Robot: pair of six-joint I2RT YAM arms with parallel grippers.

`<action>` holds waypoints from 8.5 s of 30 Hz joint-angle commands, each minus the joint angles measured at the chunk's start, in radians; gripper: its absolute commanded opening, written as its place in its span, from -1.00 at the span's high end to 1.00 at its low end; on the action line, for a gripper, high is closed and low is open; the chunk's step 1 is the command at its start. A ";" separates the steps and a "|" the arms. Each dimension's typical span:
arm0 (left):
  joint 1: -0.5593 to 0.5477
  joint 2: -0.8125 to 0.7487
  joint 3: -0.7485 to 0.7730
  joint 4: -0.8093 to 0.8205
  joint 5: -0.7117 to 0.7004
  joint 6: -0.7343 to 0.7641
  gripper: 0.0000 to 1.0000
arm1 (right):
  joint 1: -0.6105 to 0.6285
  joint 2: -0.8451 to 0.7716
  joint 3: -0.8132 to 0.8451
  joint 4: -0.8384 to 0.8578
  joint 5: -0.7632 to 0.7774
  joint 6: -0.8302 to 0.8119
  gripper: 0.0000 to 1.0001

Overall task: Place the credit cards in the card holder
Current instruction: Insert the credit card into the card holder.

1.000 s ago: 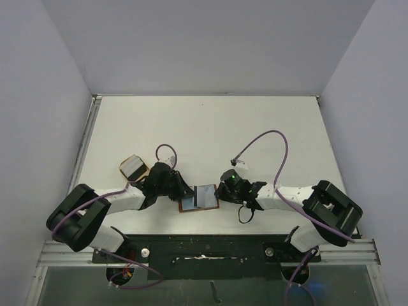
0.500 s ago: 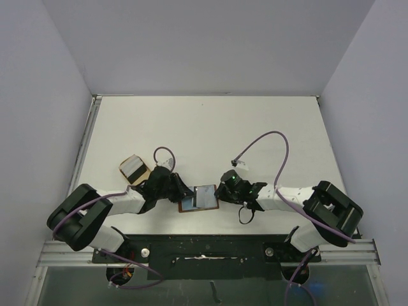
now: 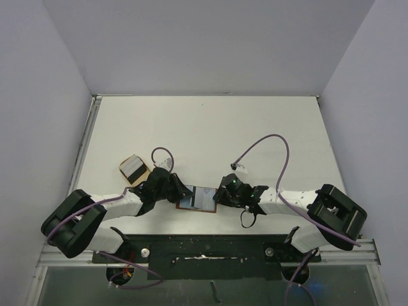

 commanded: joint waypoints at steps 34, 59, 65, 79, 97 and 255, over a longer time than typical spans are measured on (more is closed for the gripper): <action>-0.038 0.005 0.085 -0.063 -0.042 0.112 0.49 | 0.026 0.047 0.010 -0.090 -0.032 -0.066 0.59; -0.053 0.071 0.100 0.011 0.026 0.128 0.40 | 0.015 0.074 0.012 -0.046 -0.045 -0.094 0.61; -0.073 0.087 0.123 0.024 0.022 0.128 0.47 | 0.011 0.080 0.018 -0.047 -0.044 -0.104 0.62; -0.083 0.018 0.181 -0.183 -0.125 0.179 0.45 | -0.038 0.040 0.008 -0.061 -0.032 -0.142 0.64; -0.052 0.011 0.185 -0.374 -0.229 0.208 0.43 | -0.039 0.049 0.003 -0.058 -0.038 -0.141 0.64; -0.055 0.041 0.458 -0.486 -0.215 0.354 0.25 | -0.109 -0.079 0.066 -0.098 -0.017 -0.272 0.45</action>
